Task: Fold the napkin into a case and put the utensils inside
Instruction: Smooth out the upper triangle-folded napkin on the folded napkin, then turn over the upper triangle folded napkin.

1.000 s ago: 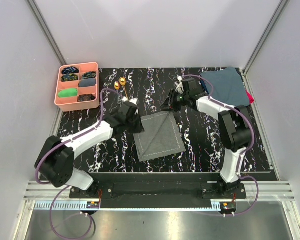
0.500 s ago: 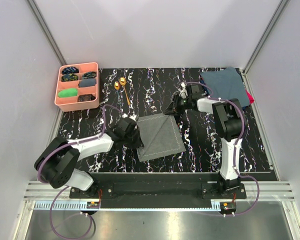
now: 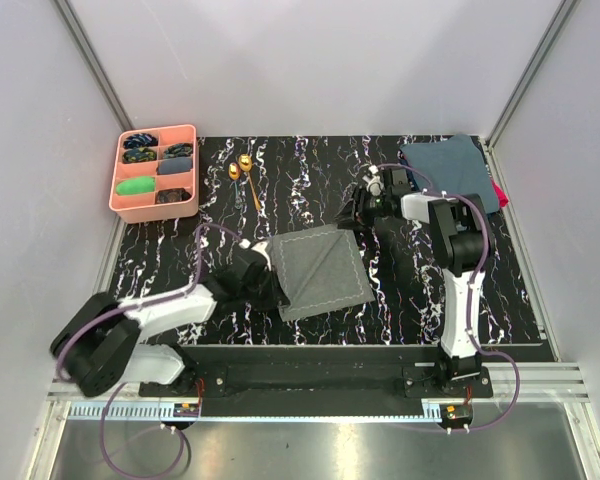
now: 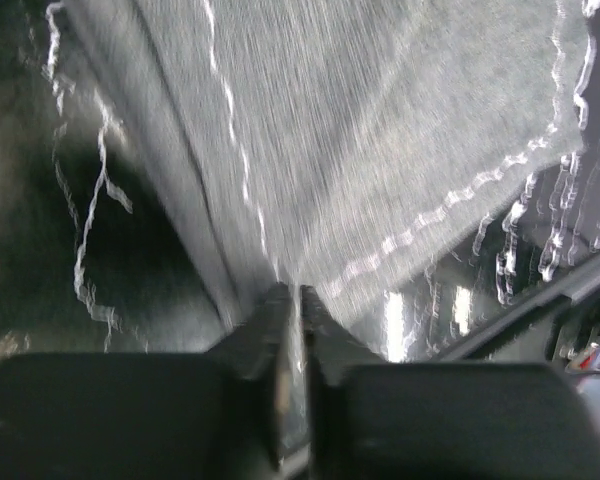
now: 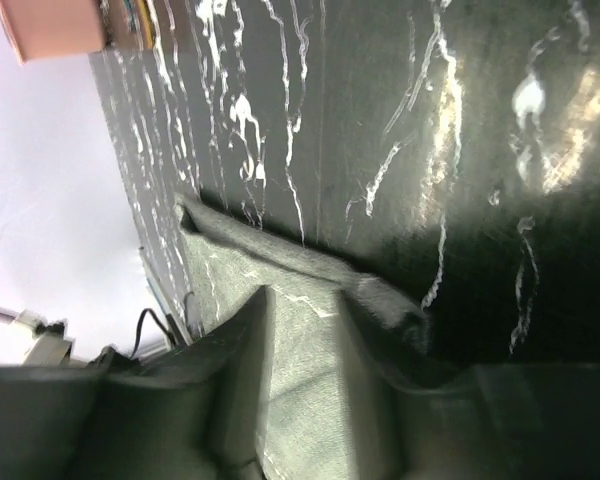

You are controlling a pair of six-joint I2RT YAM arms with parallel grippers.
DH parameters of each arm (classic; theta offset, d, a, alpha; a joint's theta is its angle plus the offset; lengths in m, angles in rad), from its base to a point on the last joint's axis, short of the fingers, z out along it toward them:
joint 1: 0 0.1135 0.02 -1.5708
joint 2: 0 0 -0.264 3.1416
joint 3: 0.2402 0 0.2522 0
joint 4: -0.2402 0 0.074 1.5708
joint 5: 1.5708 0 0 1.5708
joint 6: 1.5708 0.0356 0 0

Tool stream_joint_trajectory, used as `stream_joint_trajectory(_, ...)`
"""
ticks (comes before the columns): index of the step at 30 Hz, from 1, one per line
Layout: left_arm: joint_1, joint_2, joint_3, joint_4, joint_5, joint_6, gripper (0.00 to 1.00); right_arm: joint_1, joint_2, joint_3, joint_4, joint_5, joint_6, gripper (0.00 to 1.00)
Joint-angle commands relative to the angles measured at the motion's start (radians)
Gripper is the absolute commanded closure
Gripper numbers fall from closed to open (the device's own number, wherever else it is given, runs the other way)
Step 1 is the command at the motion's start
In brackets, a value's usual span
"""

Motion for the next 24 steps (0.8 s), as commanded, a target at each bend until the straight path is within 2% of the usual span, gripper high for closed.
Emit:
stream_joint_trajectory(1,-0.003,-0.193,0.110,-0.154,-0.063,0.003,0.66,0.004,-0.206,0.047,-0.249,0.204,-0.109,0.46)
stream_joint_trajectory(2,0.006,-0.263,0.136,-0.235,-0.118,0.002,0.59,0.008,-0.302,0.042,-0.300,0.279,-0.120,0.41)
stream_joint_trajectory(3,0.014,-0.293,0.186,-0.272,-0.143,-0.003,0.52,0.029,-0.344,0.038,-0.399,0.417,-0.137,0.34)
stream_joint_trajectory(5,0.059,-0.353,0.232,-0.364,-0.208,-0.011,0.34,0.057,-0.426,0.041,-0.540,0.536,-0.140,0.25)
stream_joint_trajectory(7,0.105,-0.386,0.281,-0.413,-0.230,-0.037,0.30,0.123,-0.457,0.044,-0.616,0.623,-0.139,0.18)
stream_joint_trajectory(9,0.199,-0.397,0.317,-0.464,-0.210,-0.054,0.29,0.189,-0.490,0.023,-0.664,0.709,-0.120,0.16)
stream_joint_trajectory(10,0.230,-0.402,0.331,-0.478,-0.203,-0.052,0.29,0.280,-0.498,0.015,-0.668,0.743,-0.110,0.14)
stream_joint_trajectory(14,0.368,-0.391,0.406,-0.599,-0.226,-0.057,0.28,0.514,-0.436,0.022,-0.656,0.884,-0.019,0.17)
stream_joint_trajectory(17,0.399,-0.365,0.513,-0.744,-0.339,-0.070,0.28,0.641,-0.331,0.122,-0.658,0.952,0.064,0.25)
stream_joint_trajectory(19,0.406,-0.355,0.547,-0.851,-0.408,-0.107,0.28,0.691,-0.281,0.179,-0.662,1.021,0.082,0.26)
stream_joint_trajectory(21,0.411,-0.361,0.553,-0.881,-0.456,-0.115,0.28,0.732,-0.199,0.272,-0.696,1.079,0.079,0.25)
stream_joint_trajectory(24,0.417,-0.387,0.526,-0.886,-0.447,-0.097,0.28,0.755,-0.103,0.383,-0.759,1.110,0.068,0.26)
